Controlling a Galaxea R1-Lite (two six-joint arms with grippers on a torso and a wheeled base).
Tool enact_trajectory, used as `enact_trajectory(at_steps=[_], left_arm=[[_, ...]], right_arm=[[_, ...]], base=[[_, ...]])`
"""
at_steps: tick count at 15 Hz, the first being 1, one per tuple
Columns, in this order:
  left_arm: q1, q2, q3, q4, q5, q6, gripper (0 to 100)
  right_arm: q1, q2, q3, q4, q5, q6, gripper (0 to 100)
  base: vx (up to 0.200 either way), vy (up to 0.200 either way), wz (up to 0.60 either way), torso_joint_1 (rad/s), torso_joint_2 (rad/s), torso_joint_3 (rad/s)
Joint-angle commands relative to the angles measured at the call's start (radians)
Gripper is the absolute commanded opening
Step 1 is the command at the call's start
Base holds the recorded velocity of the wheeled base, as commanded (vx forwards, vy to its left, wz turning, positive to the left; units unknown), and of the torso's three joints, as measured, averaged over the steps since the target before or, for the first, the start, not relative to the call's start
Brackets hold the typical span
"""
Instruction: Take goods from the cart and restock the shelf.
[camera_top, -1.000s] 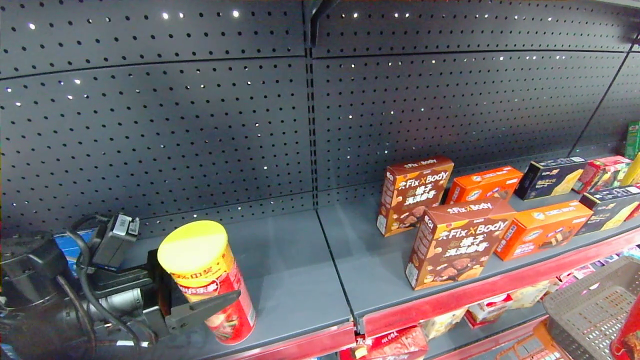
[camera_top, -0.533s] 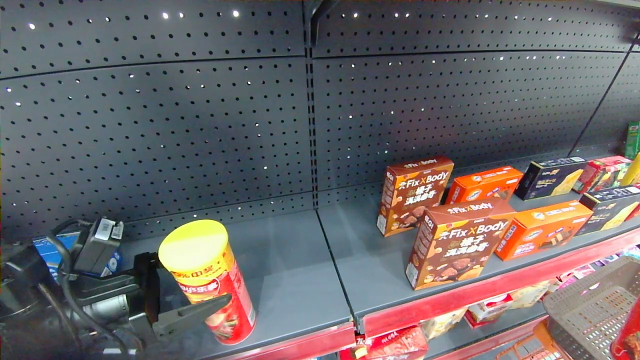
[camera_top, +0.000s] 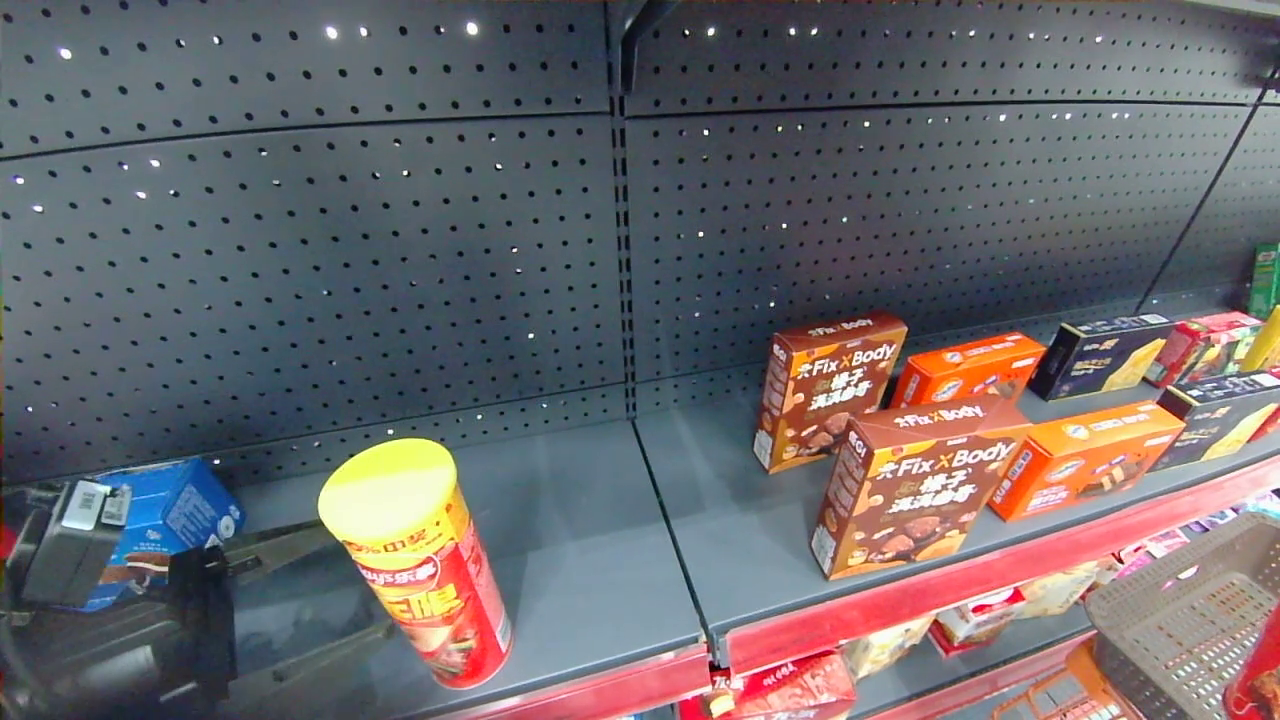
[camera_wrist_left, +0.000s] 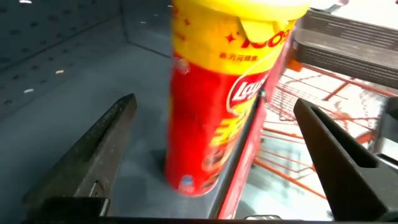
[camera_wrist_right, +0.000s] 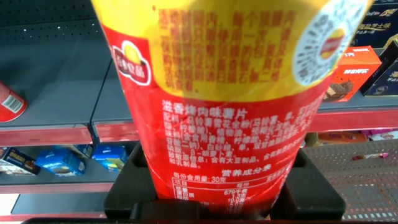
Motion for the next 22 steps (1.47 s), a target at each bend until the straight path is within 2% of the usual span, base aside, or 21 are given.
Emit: enact_trajectory(at_steps=[1, 4, 5, 6, 7, 8, 9, 10, 11, 12, 13, 14, 15, 16, 17, 18, 19, 20, 22], left_arm=[[0.073, -0.082, 0.011, 0.007, -0.002, -0.001, 100], [0.156, -0.138, 0.011, 0.007, 0.012, -0.022, 100], [0.173, -0.169, 0.013, 0.009, 0.069, -0.045, 100], [0.171, -0.209, 0.013, 0.015, 0.222, -0.073, 100], [0.150, -0.246, 0.013, 0.047, 0.371, -0.085, 100], [0.127, -0.275, 0.011, 0.088, 0.466, -0.085, 100], [0.122, -0.338, 0.007, 0.173, 0.575, -0.079, 100], [0.128, -0.388, -0.010, 0.234, 0.594, -0.085, 100], [0.139, -0.448, -0.059, 0.337, 0.684, -0.111, 100], [0.139, -0.482, -0.101, 0.404, 0.765, -0.171, 100], [0.139, -0.556, -0.182, 0.535, 0.848, -0.280, 100], [0.143, -0.620, -0.228, 0.648, 0.861, -0.301, 100], [0.150, -0.691, -0.246, 0.760, 0.871, -0.300, 100], [0.156, -0.826, -0.254, 0.935, 0.899, -0.289, 100], [0.156, -0.890, -0.254, 1.016, 0.911, -0.274, 100], [0.156, -1.023, -0.245, 1.171, 0.974, -0.234, 100], [0.156, -1.126, -0.239, 1.273, 1.025, -0.229, 100], [0.156, -1.197, -0.239, 1.345, 1.042, -0.222, 100], [0.156, -1.358, -0.239, 1.510, 1.091, -0.166, 100]], right_arm=[[0.001, 0.000, -0.001, -0.002, 0.001, 0.001, 0], [0.001, -0.002, -0.003, -0.005, 0.001, 0.012, 0], [0.001, 0.000, -0.006, -0.005, 0.001, 0.015, 0], [0.001, 0.001, -0.008, -0.005, 0.001, 0.017, 0], [0.001, 0.003, -0.009, -0.005, 0.001, 0.017, 0], [0.001, 0.004, -0.012, -0.005, 0.001, 0.018, 0], [0.001, 0.006, -0.015, -0.005, 0.001, 0.018, 0], [-0.001, 0.006, -0.018, -0.005, 0.001, 0.018, 0], [-0.004, 0.000, -0.023, -0.002, -0.002, 0.020, 0], [-0.009, -0.002, -0.029, 0.001, -0.002, 0.020, 0], [-0.012, -0.002, -0.038, 0.001, -0.003, 0.029, 0], [-0.012, -0.002, -0.047, 0.003, -0.005, 0.031, 0], [-0.012, 0.001, -0.051, 0.003, -0.005, 0.031, 0], [-0.012, 0.009, -0.061, 0.003, -0.005, 0.031, 0], [-0.010, 0.014, -0.066, 0.001, -0.005, 0.031, 0], [-0.010, 0.020, -0.077, 0.001, -0.003, 0.031, 0], [-0.010, 0.021, -0.080, 0.001, -0.003, 0.032, 0], [-0.010, 0.023, -0.081, 0.000, -0.003, 0.032, 0], [-0.007, 0.017, -0.083, -0.003, -0.003, 0.032, 0]], base=[[0.000, 0.000, 0.00, 0.000, 0.00, 0.000], [0.000, 0.000, 0.00, 0.000, 0.00, 0.000], [0.000, 0.000, 0.00, 0.000, 0.00, 0.000], [0.000, 0.000, 0.00, 0.000, 0.00, 0.000], [0.000, 0.000, 0.00, 0.000, 0.00, 0.000], [0.000, 0.000, 0.00, 0.000, 0.00, 0.000], [0.000, 0.000, 0.00, 0.000, 0.00, 0.000], [0.000, 0.000, 0.00, 0.000, 0.00, 0.000], [0.000, 0.000, 0.00, 0.000, 0.00, 0.000], [0.000, 0.000, 0.00, 0.000, 0.00, 0.000], [0.000, 0.000, 0.00, 0.000, 0.00, 0.000], [0.000, 0.000, 0.00, 0.000, 0.00, 0.000], [0.000, 0.000, 0.00, 0.000, 0.00, 0.000], [0.000, 0.000, 0.00, 0.000, 0.00, 0.000], [0.000, 0.000, 0.00, 0.000, 0.00, 0.000], [0.000, 0.000, 0.00, 0.000, 0.00, 0.000], [0.000, 0.000, 0.00, 0.000, 0.00, 0.000], [0.000, 0.000, 0.00, 0.000, 0.00, 0.000], [0.000, 0.000, 0.00, 0.000, 0.00, 0.000]])
